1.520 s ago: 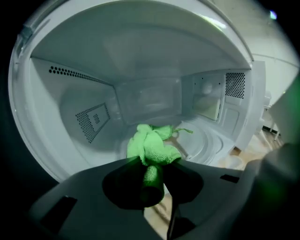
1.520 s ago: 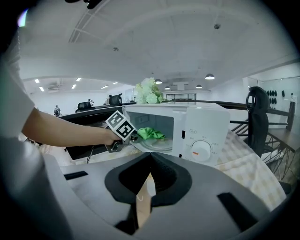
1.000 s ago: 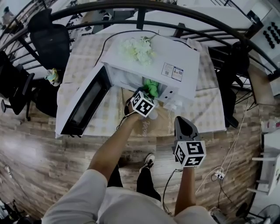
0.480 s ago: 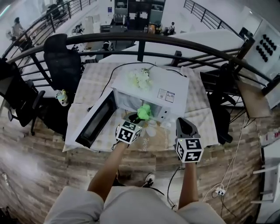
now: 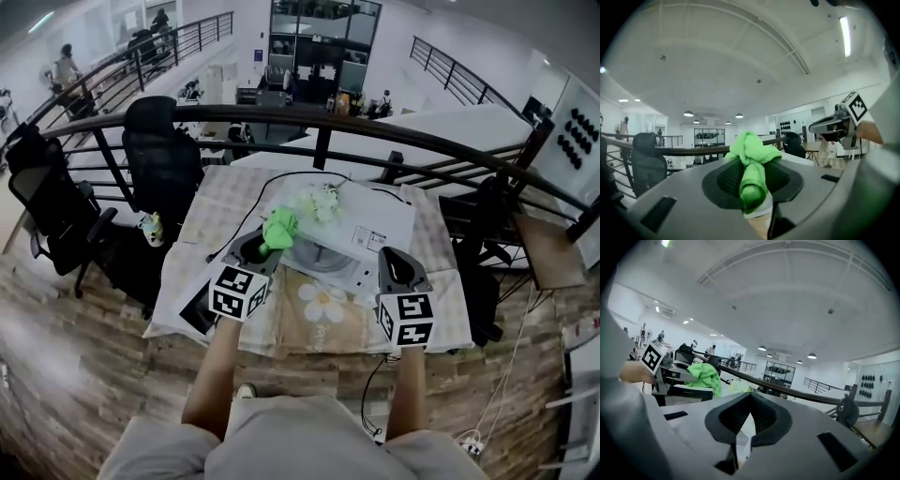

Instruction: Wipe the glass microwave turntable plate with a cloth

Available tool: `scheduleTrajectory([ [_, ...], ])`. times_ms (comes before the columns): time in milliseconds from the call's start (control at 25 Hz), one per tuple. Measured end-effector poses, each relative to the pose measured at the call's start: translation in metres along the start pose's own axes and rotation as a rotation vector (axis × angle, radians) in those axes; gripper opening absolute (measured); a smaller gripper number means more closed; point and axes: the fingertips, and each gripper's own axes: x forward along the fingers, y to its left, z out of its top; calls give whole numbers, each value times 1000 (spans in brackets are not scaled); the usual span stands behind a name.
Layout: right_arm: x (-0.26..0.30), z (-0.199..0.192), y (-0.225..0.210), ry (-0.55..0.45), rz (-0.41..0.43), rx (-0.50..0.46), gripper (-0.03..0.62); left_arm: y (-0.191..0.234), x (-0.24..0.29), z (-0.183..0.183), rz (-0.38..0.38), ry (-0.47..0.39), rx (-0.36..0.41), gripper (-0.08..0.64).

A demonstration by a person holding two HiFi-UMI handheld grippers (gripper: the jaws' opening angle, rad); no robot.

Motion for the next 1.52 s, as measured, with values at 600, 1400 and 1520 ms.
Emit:
scheduleTrajectory([
  [600, 3, 75, 20, -117, 48, -104, 14, 7, -33, 92, 26, -104, 178, 124],
  [1400, -7, 73, 31, -111, 48, -101, 14, -11, -45, 109, 22, -136, 273, 124],
  [1520, -12, 75, 31, -124, 52, -92, 14, -18, -47, 107, 7, -132, 285, 124],
])
